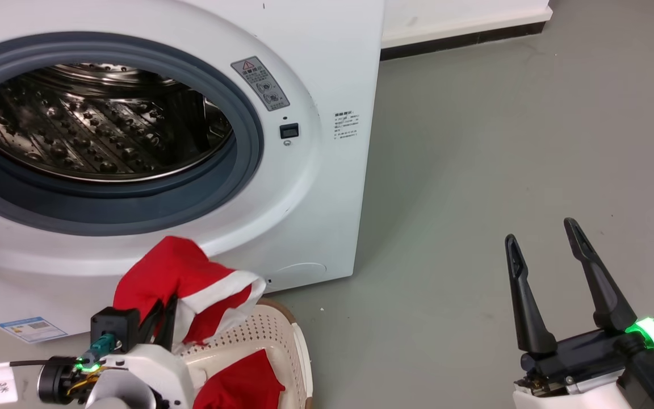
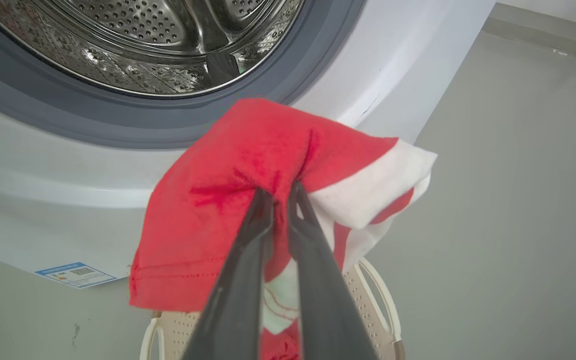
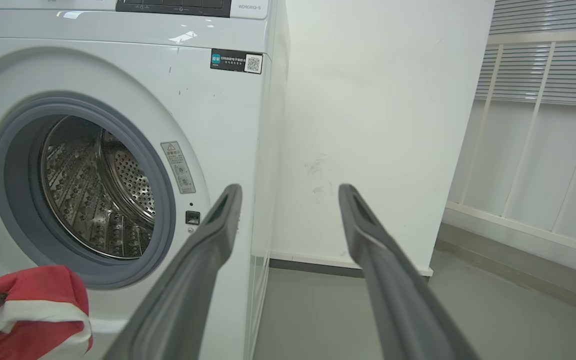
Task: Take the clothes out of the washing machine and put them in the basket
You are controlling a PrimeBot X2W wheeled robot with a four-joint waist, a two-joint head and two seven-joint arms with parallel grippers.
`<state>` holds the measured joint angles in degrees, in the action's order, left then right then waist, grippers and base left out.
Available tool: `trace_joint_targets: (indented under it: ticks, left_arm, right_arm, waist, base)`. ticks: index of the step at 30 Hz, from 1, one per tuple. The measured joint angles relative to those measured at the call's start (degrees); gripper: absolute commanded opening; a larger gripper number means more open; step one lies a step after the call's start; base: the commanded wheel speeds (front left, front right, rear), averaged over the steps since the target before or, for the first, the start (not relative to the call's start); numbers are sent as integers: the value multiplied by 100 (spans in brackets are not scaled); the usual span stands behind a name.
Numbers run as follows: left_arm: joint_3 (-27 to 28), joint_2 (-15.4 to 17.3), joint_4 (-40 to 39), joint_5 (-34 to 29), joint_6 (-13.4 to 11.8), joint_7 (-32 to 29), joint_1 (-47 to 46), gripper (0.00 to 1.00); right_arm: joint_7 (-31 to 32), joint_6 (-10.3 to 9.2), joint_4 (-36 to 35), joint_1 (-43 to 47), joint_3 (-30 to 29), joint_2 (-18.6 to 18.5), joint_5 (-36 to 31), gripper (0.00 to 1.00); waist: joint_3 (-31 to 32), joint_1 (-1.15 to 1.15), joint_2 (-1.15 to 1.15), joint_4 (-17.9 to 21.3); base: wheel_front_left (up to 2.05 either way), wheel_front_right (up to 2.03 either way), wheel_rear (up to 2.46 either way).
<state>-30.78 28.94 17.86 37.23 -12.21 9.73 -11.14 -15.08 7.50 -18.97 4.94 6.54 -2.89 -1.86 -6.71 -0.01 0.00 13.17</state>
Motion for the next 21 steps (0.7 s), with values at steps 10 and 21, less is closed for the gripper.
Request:
trace_joint_targets:
  ticks: [10,21]
  left_arm:
    - [-171,-49,487,35,169,-110,-26,0]
    - [-493,-298,1812,-109,565,-280,-802,0]
  right_arm:
    - [0,0,-37,-303,83,0,34,100]
    - [0,0,-133,-867,143,0,190,100]
  waist:
    - [-497,1,0,130]
    - [-1423,2,0,315]
  base:
    - [0,0,0]
    - [0,0,0]
